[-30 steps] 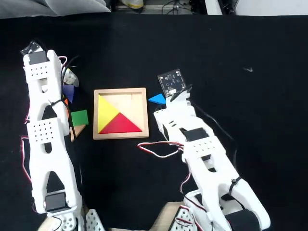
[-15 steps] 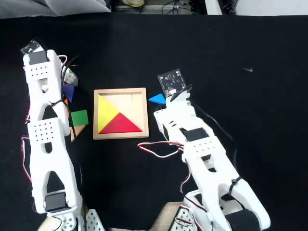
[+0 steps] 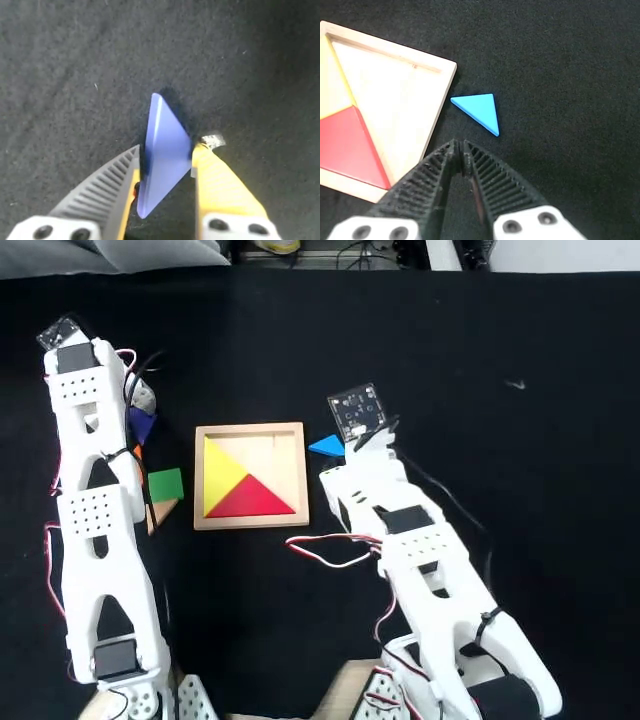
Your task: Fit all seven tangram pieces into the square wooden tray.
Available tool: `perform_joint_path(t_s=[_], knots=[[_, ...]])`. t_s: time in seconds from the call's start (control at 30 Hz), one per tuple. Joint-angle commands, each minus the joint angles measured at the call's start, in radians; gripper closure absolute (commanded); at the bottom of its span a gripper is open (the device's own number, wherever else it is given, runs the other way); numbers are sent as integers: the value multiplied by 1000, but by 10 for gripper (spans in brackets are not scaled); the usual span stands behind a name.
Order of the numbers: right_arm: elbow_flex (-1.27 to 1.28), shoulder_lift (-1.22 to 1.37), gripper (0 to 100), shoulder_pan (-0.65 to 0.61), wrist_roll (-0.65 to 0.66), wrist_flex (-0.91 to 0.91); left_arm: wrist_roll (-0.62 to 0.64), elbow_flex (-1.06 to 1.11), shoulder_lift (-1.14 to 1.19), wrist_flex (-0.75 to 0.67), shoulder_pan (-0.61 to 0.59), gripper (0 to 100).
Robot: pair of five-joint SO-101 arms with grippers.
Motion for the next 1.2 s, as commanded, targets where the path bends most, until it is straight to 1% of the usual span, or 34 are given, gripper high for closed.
perform_joint_path(t_s=[0.0,0.17,0.37,0.5,0.63,0.77,1.07,1.17], knots=[[-1,-7,987,9,12,-17,-9,-42,-20,8,13,827],[-1,-7,987,9,12,-17,-9,-47,-21,-21,25,827],[-1,-7,987,9,12,-17,-8,-180,-11,-20,74,827],[-1,-7,987,9,12,-17,-5,-183,-9,-25,81,827],[-1,-7,987,9,12,-17,-5,-176,-8,-21,58,829],[-1,-7,987,9,12,-17,-11,-154,-8,-29,56,882],[-1,-7,987,11,12,-17,-8,-157,28,-34,51,880],[-1,-7,987,9,12,-17,-3,-162,31,-12,51,893]])
